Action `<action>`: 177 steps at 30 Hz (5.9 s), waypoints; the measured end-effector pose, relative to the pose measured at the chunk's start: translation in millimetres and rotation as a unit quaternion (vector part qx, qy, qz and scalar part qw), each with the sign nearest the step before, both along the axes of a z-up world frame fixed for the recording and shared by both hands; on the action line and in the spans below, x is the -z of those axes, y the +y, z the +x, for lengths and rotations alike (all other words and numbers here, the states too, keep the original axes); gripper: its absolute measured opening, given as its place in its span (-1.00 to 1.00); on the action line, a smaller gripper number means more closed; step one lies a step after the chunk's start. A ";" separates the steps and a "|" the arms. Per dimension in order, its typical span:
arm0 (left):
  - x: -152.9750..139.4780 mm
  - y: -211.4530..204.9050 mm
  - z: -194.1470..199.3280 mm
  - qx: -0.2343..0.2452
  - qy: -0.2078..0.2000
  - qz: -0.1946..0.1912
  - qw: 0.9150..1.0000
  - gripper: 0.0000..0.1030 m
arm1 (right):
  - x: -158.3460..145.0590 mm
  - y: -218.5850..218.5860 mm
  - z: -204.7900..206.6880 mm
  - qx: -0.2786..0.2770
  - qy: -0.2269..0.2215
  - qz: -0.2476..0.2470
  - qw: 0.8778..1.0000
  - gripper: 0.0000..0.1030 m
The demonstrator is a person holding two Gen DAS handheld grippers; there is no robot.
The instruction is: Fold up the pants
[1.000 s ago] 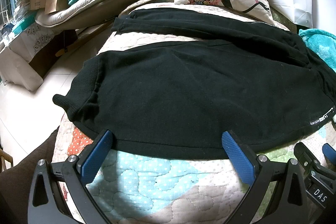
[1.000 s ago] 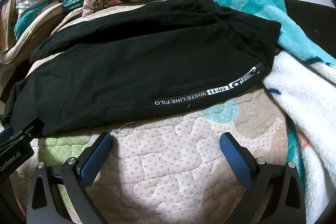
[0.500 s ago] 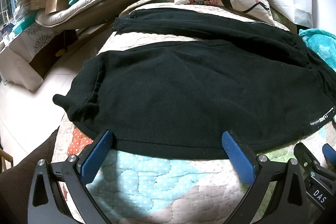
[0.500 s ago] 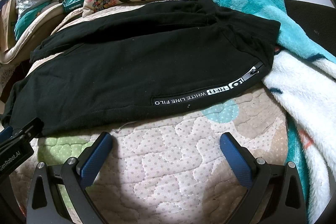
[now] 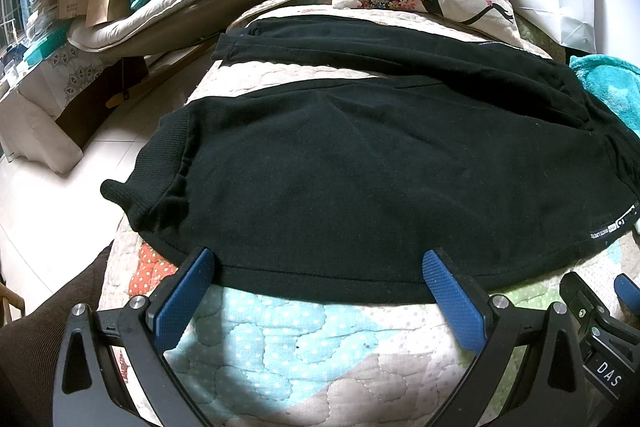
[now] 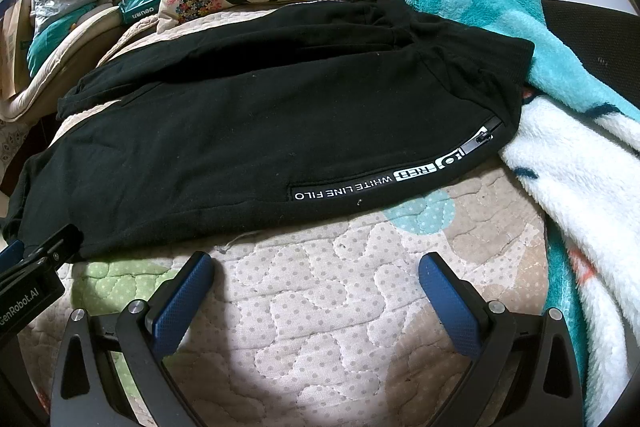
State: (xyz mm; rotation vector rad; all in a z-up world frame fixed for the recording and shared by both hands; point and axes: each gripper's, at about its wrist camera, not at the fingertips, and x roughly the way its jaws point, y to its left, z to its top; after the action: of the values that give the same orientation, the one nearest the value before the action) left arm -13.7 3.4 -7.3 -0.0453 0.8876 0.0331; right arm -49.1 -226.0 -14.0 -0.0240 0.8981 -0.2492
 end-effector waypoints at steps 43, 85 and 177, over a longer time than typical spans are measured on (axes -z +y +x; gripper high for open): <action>1.2 2.0 2.9 0.000 -0.002 -0.002 1.000 1.00 | -0.3 -0.1 -0.1 0.000 0.001 0.000 1.000 1.00; 0.8 -1.7 1.5 0.008 0.020 0.006 1.000 1.00 | -2.1 -2.4 10.6 0.021 0.013 0.006 1.000 1.00; 0.3 105.6 330.1 0.075 0.046 -0.092 0.992 1.00 | -30.5 -26.0 372.9 -0.309 0.161 -0.036 0.937 0.76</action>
State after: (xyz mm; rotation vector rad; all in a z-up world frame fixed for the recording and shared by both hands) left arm 316.5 109.0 -7.6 -0.1504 0.9831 -0.1882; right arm 323.8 -252.0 16.5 -0.4189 1.1603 0.3204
